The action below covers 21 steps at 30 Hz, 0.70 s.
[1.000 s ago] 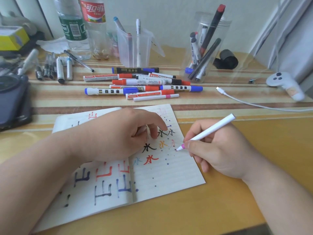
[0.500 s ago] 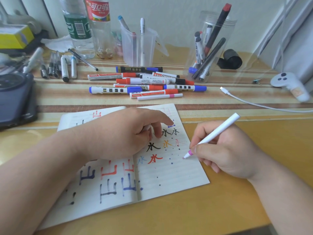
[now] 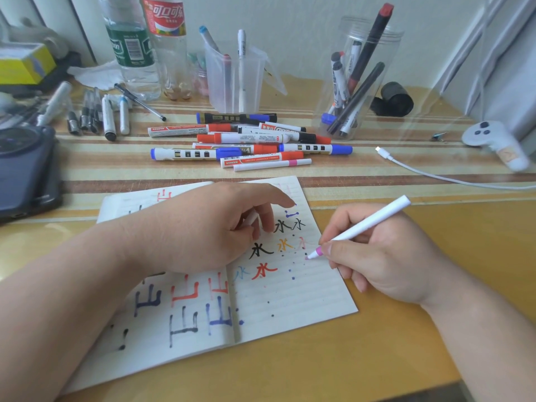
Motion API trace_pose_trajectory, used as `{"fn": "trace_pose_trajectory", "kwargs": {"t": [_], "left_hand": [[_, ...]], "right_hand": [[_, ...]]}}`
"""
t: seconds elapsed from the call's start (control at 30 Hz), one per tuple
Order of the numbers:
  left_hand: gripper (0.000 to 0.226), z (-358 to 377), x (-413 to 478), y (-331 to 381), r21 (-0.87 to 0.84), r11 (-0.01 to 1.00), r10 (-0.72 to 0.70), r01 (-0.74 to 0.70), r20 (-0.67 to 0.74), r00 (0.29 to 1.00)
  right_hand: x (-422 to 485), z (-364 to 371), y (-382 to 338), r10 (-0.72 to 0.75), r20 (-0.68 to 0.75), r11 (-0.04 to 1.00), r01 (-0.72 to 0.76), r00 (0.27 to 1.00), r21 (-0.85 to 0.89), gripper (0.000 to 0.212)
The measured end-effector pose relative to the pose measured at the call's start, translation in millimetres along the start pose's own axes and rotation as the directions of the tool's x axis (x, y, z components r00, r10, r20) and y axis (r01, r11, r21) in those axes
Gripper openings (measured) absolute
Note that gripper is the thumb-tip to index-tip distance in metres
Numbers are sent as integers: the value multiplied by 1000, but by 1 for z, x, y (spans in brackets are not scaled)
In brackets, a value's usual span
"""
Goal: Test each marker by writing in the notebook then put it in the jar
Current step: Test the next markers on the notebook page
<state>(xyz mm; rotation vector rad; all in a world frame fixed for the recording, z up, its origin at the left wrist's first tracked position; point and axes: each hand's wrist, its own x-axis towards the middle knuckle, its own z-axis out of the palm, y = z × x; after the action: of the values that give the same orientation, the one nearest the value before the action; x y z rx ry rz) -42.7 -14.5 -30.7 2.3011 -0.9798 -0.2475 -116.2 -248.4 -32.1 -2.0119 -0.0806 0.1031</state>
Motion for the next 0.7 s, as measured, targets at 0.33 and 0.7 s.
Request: {"fn": "trace_pose_trajectory", "kwargs": {"t": [0.33,0.7], "left_hand": [[59,1,0,0,36,999,-7,7,-18,1000],[47,-1,1,1,39,999,-26,28,-35,999]], "right_hand": [[1,-1,0,46,-65,999,-44,997,28,19],[0,0,-2,57,-25,998,-57,998,10,24]]}}
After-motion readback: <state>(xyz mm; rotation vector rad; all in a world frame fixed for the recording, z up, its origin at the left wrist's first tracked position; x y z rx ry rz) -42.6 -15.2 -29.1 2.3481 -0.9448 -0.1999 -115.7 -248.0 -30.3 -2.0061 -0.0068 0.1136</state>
